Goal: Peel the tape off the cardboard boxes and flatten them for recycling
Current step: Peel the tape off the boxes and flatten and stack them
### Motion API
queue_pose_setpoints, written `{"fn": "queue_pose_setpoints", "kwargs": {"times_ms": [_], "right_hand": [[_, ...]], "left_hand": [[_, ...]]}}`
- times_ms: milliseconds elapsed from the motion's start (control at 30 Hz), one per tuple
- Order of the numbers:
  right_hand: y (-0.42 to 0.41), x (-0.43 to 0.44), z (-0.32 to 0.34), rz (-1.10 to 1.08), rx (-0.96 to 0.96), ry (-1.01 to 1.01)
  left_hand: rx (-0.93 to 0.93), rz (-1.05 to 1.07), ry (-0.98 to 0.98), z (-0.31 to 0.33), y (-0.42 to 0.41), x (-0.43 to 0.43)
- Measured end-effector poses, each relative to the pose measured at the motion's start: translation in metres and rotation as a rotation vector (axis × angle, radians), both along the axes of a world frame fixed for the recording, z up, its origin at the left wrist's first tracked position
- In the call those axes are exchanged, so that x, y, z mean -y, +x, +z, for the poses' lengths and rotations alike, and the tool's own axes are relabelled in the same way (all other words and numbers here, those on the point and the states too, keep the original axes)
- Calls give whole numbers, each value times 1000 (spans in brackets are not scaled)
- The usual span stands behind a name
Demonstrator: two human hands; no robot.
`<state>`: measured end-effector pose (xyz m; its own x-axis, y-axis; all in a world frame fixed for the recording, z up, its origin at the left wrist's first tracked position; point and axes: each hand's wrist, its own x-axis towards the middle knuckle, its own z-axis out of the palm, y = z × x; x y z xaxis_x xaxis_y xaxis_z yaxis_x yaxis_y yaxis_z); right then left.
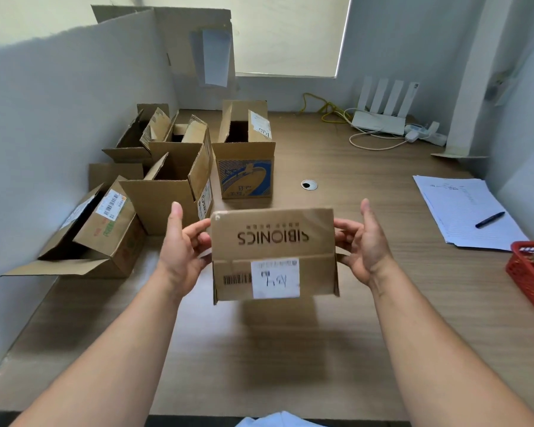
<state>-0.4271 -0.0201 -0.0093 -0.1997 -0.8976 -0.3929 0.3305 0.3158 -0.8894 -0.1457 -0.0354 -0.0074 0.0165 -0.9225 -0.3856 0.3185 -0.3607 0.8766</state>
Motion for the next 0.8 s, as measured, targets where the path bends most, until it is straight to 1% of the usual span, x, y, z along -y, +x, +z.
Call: {"fn": "queue_pose_setpoints", "kwargs": {"times_ms": [100, 167, 233, 333, 400, 633, 733, 800], "right_hand": [[8, 0, 1, -21, -78, -7], [13, -2, 0, -29, -123, -4], [18, -5, -4, 10, -192, 11], [24, -9, -22, 67, -328, 78], [26, -10, -34, 66, -359, 111], [27, -10, -39, 53, -342, 109], [28, -11, -38, 47, -248, 95], [30, -13, -39, 34, -151, 99]], "left_hand": [[105, -8, -33, 3, -6, -5], [152, 15, -20, 2, -10, -9], [210, -12, 6, -2, -12, -13], [281, -55, 38, -16, -13, -19], [325, -96, 59, -25, -12, -22], [320, -186, 65, -32, -7, -26], [350, -78, 4, -27, -2, -24], [435, 6, -125, -15, 3, -21]]}}
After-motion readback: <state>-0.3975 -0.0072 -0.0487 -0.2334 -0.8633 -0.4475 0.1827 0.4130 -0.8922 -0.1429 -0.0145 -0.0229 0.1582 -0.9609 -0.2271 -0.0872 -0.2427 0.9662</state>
